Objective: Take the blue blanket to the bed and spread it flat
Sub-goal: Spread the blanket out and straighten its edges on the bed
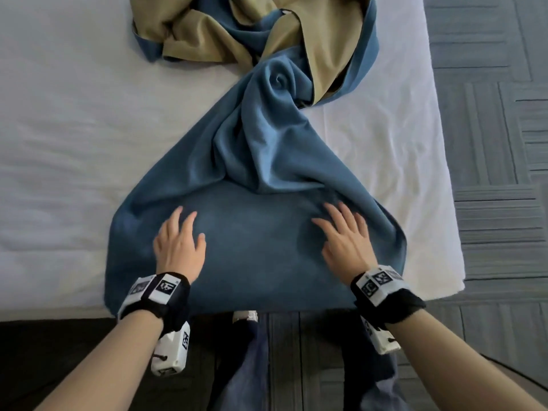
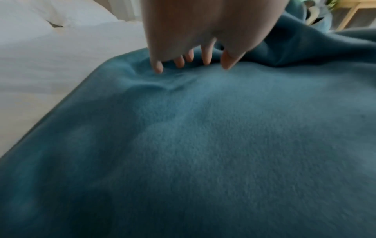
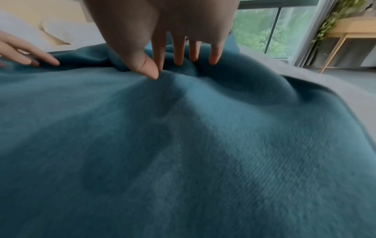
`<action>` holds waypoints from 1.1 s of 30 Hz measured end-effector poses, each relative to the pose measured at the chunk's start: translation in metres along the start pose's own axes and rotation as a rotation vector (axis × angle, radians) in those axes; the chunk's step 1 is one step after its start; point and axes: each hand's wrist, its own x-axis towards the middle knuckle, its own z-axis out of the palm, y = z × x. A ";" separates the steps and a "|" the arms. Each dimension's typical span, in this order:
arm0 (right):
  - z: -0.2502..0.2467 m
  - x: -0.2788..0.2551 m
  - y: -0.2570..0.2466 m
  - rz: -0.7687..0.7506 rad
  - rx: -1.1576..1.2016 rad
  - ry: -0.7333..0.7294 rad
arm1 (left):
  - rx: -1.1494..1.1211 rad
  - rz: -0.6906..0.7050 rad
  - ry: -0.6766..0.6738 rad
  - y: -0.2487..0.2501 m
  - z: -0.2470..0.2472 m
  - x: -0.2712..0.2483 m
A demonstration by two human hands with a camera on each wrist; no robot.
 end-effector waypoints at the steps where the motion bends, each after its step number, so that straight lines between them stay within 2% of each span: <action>1: 0.001 0.002 0.010 -0.007 -0.001 -0.043 | 0.008 -0.053 -0.027 0.000 0.004 -0.002; 4: -0.004 0.007 0.055 -0.113 -0.011 -0.108 | 0.037 -0.154 -0.022 0.005 0.010 -0.012; 7: -0.020 0.001 0.107 -0.262 -0.089 -0.169 | 0.025 -0.314 0.001 0.024 0.020 -0.026; 10: -0.033 -0.010 0.153 -0.361 -0.136 -0.323 | -0.068 -0.446 0.047 0.063 0.043 -0.050; 12: -0.042 -0.008 0.170 -0.409 -0.118 -0.382 | -0.139 -0.533 0.066 0.099 0.059 -0.068; 15: -0.058 0.011 0.168 -0.454 -0.059 -0.430 | -0.234 -0.615 0.032 0.150 0.072 -0.085; 18: -0.075 0.042 0.154 -0.416 0.003 -0.431 | -0.300 -0.599 0.004 0.186 0.071 -0.079; 24: -0.105 0.110 0.119 -0.376 0.000 -0.379 | -0.354 -0.384 0.054 0.224 0.054 -0.022; 30: -0.130 0.167 0.099 -0.361 -0.058 -0.330 | -0.460 -0.400 0.014 0.233 0.039 0.013; 33: -0.141 0.192 0.096 -0.390 -0.091 -0.196 | -0.513 -0.451 0.053 0.237 0.036 0.023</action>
